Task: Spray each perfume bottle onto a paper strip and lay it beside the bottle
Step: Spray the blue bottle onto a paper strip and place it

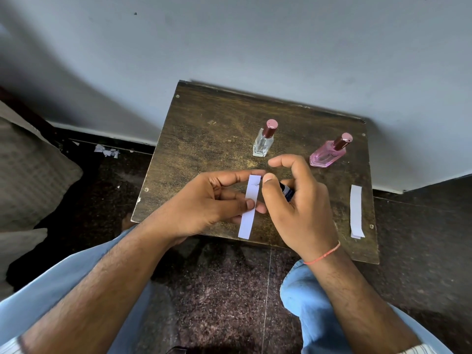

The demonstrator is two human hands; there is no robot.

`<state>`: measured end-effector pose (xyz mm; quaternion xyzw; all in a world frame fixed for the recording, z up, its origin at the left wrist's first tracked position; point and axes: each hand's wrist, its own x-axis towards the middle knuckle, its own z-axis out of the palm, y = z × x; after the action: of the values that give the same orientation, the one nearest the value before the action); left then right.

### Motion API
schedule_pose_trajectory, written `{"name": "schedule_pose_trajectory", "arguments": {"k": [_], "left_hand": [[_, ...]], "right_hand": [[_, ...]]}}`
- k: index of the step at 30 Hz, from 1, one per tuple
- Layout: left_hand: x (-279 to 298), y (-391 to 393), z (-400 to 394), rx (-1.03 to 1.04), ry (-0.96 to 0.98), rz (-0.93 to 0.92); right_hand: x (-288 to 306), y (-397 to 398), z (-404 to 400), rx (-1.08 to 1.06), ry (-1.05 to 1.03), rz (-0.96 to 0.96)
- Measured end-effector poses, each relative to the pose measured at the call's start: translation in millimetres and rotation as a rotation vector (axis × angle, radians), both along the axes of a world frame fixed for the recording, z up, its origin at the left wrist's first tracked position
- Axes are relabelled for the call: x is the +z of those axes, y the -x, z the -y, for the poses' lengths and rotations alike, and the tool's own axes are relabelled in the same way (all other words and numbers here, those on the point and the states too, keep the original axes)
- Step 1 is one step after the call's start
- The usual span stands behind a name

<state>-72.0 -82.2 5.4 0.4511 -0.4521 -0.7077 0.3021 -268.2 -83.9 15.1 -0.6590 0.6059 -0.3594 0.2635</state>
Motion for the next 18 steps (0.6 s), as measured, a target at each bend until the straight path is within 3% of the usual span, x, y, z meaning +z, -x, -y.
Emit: {"name": "schedule_pose_trajectory", "arguments": {"k": [6,12,18], "left_hand": [[2,-14,0,0.025,0.000,0.001],[-2,-34,0,0.141,0.009,0.027],[0,-40,-4,0.102,0.033,0.061]], "right_hand": [[2,-9,6,-0.011,-0.074,0.080],[-9,-14,13,0.030,-0.328,0.343],[-2,-25,12,0.122,-0.503,0.486]]}}
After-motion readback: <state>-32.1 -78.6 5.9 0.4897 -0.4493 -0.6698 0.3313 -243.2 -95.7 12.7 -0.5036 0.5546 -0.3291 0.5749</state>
